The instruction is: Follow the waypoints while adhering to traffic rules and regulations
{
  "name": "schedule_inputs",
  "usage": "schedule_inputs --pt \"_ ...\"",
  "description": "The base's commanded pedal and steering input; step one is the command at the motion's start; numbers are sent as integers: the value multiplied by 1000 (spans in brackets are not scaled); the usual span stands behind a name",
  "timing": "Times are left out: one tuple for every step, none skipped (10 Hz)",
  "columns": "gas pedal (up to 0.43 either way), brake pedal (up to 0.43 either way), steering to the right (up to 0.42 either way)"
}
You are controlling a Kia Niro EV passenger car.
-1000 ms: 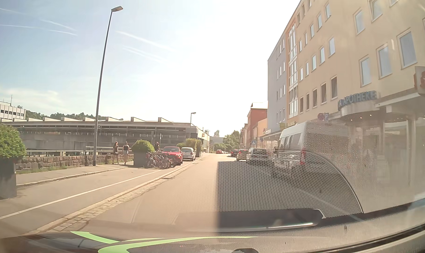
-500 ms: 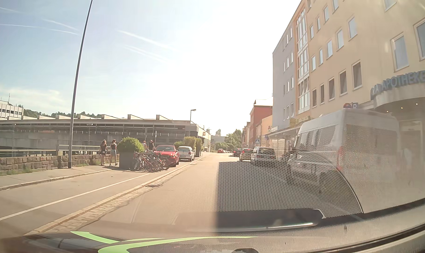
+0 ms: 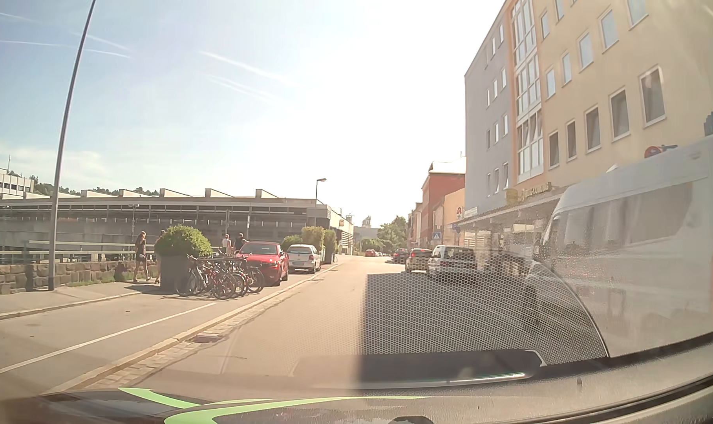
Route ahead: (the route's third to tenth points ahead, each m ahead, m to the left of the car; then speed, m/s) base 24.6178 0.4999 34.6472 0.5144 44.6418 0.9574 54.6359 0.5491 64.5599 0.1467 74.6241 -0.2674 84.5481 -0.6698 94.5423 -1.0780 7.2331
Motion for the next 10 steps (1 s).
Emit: schedule_inputs --pt "150 0 1" --pt "150 0 0" --pt "150 0 0" --pt "138 0 0" --pt "138 0 0" --pt "110 0 0" --pt "98 0 0" --pt "98 0 -1" --pt "98 0 -3" --pt "67 0 -3"
